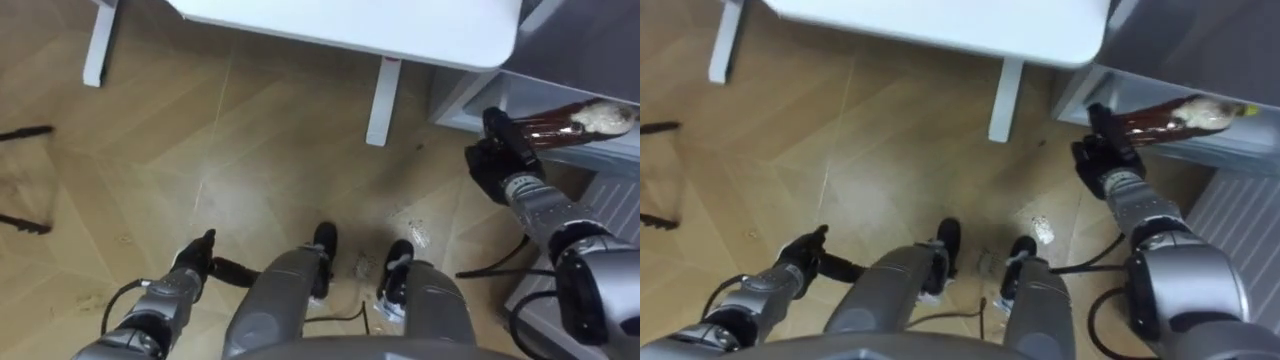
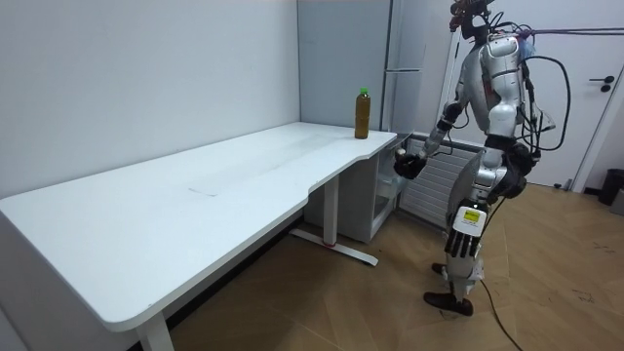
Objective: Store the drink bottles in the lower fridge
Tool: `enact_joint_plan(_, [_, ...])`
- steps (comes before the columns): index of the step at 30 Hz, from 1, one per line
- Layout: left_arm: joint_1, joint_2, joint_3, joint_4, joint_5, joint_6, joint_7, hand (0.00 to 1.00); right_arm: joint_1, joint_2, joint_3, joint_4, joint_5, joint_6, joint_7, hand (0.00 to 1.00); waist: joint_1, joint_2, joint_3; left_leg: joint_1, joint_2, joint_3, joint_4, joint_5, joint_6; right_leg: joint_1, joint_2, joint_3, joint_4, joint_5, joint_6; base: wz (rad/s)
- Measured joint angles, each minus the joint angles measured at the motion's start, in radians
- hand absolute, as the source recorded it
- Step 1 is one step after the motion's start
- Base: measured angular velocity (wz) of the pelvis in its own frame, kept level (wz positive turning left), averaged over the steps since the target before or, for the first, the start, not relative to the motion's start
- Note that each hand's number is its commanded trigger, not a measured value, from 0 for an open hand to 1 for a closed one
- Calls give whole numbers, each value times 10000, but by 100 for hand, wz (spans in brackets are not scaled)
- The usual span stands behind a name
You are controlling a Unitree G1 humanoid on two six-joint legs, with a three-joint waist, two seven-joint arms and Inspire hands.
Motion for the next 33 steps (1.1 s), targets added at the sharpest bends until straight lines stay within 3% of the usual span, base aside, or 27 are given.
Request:
enact_joint_plan(6, [-105, 30, -485, -122, -273, -255, 441, 0, -389, -85, 109, -541, -184, -22, -937, 100, 109, -125, 2, -605, -2, 90, 343, 0, 0, -689, -34, 142, 492, -49, -49, 0])
enact_joint_plan(15, [146, 334, -706, -339, -462, -405, 770, 0, -1072, -810, -459, -1567, 454, -141, -2223, 100, -183, -315, -20, -1171, -169, 57, 862, 0, -1, -1311, -333, 122, 1290, -344, -91, 10])
enact_joint_plan(16, [224, 354, -706, -420, -463, -381, 864, 0, -1083, -939, -499, -1566, 558, -194, -2361, 87, -192, -349, -20, -1199, -173, 67, 902, 0, 0, -1344, -335, 145, 1340, -344, -91, 0])
enact_joint_plan(17, [241, 358, -706, -421, -464, -364, 878, 0, -1083, -993, -510, -1565, 650, -201, -2407, 2, -184, -360, -21, -1202, -170, 78, 924, 0, 0, -1350, -334, 159, 1355, -344, -91, 0])
enact_joint_plan(28, [303, 593, -743, -269, -451, -91, 885, 0, -1419, -1360, -506, -1565, 1058, -219, -3275, 0, -335, -473, -39, -1197, -152, 132, 1215, -9, 2, -1368, -333, 264, 1697, -370, -129, -1])
enact_joint_plan(33, [563, 651, -544, -465, -441, 18, 912, 0, -1384, -1396, -641, -1551, 1077, -223, -3707, 0, -310, -464, -68, -1291, -37, 122, 1554, -108, 33, -1309, -247, 208, 1737, -350, -126, -3])
